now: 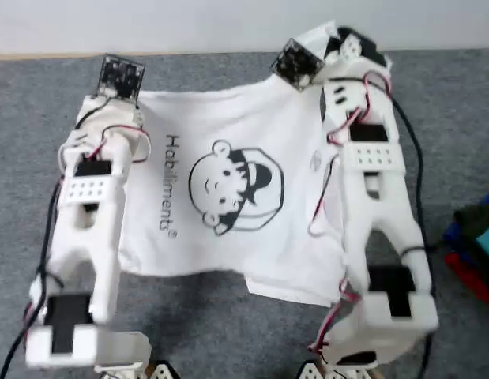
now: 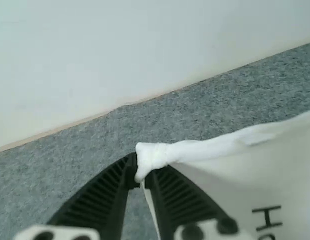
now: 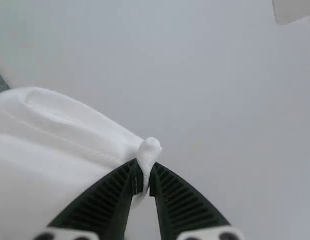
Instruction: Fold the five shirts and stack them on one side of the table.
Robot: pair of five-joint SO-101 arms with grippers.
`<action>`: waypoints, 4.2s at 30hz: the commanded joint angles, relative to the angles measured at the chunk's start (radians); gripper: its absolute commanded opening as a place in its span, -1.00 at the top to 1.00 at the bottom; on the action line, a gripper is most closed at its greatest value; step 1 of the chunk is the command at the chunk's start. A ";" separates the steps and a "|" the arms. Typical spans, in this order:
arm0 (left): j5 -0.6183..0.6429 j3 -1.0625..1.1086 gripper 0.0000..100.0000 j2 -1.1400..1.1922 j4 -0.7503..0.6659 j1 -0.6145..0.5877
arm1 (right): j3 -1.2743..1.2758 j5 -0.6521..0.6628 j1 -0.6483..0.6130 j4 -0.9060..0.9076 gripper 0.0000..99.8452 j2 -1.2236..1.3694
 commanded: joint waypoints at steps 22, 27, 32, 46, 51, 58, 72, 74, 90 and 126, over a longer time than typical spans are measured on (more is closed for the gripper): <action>0.000 -0.848 0.99 0.641 -0.025 -0.005 | -1.056 0.152 0.019 -0.012 0.98 0.748; -0.003 -0.881 0.99 0.660 0.055 -0.002 | -1.062 0.157 0.033 0.036 0.98 0.757; -0.005 -0.924 0.99 0.660 0.298 -0.006 | -1.094 0.153 0.045 0.266 0.98 0.746; -0.423 -0.955 0.99 0.658 0.957 0.014 | -1.419 0.020 0.067 1.211 0.98 0.733; -0.442 -1.020 0.99 0.667 1.160 0.015 | -1.539 -0.072 0.062 1.491 0.98 0.736; -0.436 -1.052 0.99 0.660 1.290 0.017 | -1.640 -0.203 0.044 1.718 0.98 0.728; -0.568 -1.053 0.99 0.669 1.481 0.041 | -1.277 -0.264 0.039 1.736 0.98 0.483; -0.568 -1.052 0.99 0.669 1.484 0.041 | -1.134 -0.264 0.038 1.735 0.98 0.394; -0.628 -1.017 0.99 0.667 1.498 -0.029 | -0.327 -0.212 0.033 1.730 0.98 -0.125; -0.727 -0.885 0.92 0.657 1.499 -0.068 | 0.304 -0.161 0.035 1.460 0.98 -0.380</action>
